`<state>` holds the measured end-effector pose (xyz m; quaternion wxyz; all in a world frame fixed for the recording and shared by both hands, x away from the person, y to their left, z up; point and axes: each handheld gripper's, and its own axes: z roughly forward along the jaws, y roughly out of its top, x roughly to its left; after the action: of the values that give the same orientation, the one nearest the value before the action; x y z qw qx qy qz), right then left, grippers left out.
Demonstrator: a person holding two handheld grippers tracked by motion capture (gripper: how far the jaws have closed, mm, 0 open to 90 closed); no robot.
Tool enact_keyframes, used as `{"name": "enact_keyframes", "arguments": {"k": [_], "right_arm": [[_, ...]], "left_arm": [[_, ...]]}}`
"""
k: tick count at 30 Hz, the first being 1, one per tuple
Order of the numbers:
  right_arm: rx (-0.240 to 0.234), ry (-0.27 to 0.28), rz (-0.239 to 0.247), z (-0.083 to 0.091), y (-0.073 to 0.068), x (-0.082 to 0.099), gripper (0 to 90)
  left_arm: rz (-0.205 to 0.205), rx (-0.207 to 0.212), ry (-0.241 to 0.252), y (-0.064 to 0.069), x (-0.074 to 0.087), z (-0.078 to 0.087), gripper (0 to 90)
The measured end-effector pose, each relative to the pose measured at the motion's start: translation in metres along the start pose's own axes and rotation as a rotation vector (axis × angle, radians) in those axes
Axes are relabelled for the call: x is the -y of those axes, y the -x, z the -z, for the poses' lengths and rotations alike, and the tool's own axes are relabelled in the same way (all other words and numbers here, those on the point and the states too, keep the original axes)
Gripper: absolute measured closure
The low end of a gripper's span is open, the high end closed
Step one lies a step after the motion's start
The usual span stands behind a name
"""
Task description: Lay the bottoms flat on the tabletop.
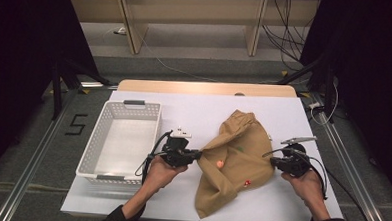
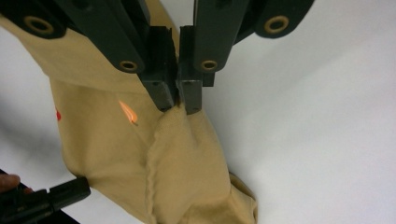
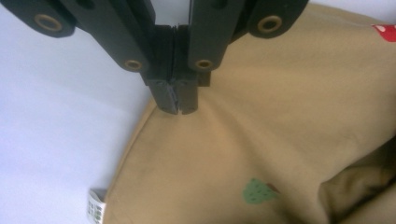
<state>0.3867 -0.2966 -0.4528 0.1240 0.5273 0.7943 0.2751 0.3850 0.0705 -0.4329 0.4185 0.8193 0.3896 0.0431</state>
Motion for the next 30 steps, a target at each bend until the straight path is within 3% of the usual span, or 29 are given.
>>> {"name": "enact_keyframes", "arguments": {"k": [8,16,24,25,27,30], "right_arm": [[0.039,-0.011,-0.002,0.01,0.011,0.012,89.8],[0.038,-0.014,-0.006,0.014,0.016,0.02,89.6],[0.034,-0.012,-0.007,0.012,0.017,0.022,88.5],[0.034,-0.014,-0.009,0.012,0.017,0.022,88.2],[0.043,-0.012,-0.016,0.013,0.018,0.022,85.4],[0.019,0.012,-0.053,0.016,0.021,0.022,63.4]], "left_arm": [[0.007,0.008,-0.055,0.003,0.025,0.003,85.6],[0.029,-0.005,-0.106,0.001,0.05,0.002,85.3],[0.031,-0.016,-0.104,0.0,0.054,0.005,84.7],[0.031,-0.016,-0.104,0.0,0.054,0.005,83.3],[0.031,-0.006,-0.095,0.002,0.049,0.009,72.3],[0.0,0.0,-0.048,0.011,0.038,0.019,58.0]]}}
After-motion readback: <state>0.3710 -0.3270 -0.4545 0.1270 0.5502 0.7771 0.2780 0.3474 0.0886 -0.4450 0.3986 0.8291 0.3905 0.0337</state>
